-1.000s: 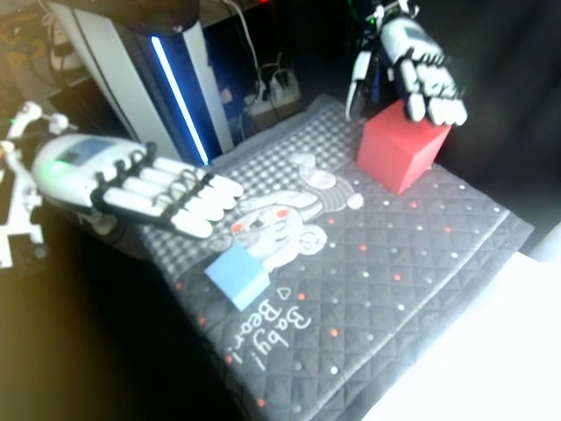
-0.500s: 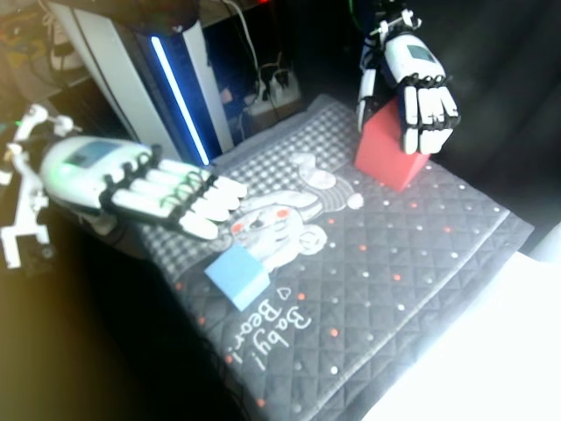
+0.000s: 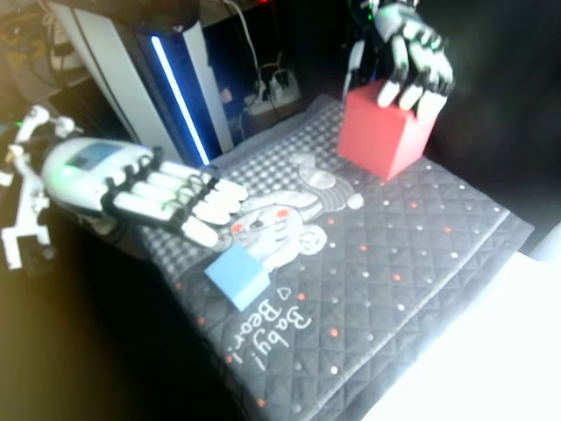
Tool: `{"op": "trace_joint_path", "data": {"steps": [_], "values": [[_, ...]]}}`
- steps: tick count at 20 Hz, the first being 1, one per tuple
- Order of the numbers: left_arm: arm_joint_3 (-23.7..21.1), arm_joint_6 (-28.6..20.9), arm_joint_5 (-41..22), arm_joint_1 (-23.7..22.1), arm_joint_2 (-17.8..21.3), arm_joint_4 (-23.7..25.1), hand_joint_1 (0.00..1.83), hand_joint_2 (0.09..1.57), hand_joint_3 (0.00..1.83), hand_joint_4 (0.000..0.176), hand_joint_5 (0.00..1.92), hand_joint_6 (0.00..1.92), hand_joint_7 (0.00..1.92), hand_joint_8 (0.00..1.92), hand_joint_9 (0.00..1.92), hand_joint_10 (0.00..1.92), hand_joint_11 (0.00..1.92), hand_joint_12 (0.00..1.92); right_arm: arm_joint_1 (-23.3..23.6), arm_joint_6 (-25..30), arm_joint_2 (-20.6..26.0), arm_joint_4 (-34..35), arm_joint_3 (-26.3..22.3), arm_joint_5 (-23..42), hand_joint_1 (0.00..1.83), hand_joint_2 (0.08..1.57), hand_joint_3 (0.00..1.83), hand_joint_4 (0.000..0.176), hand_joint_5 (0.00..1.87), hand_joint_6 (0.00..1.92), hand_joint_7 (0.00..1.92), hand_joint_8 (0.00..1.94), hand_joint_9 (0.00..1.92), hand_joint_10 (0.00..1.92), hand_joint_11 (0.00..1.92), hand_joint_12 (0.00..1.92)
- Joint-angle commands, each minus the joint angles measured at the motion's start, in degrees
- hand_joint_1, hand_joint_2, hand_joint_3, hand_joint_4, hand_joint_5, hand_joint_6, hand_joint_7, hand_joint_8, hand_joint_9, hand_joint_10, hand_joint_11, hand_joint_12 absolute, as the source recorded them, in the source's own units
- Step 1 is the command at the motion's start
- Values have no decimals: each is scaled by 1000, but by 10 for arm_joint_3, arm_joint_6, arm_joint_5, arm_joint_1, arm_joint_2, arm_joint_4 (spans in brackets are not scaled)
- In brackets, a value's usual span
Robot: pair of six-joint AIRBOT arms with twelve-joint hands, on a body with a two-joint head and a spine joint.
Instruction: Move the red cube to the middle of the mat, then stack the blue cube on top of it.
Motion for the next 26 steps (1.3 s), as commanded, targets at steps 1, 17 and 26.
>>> {"op": "trace_joint_path", "data": {"steps": [1, 17, 26], "values": [[3, -2, -43, -11, -8, 4, 1614, 1290, 10, 74, 59, 1433, 0, 1753, 456, 1837, 569, 1921, 4, -1, 1, 2, 3, 70, 339, 1372, 2, 0, 0, 0, 0, 0, 0, 0, 0, 331], [66, -43, 120, -79, -131, 67, 510, 854, 0, 176, 0, 0, 0, 0, 0, 0, 0, 0, 1, -1, 0, 8, 4, 70, 403, 1371, 2, 16, 0, 0, 0, 0, 0, 0, 9, 4], [5, -38, -24, -17, -39, 29, 417, 892, 2, 175, 0, 0, 0, 0, 0, 0, 0, 0, 6, 89, -1, -7, 28, 70, 813, 1137, 0, 0, 0, 0, 0, 0, 0, 0, 0, 540]]}}
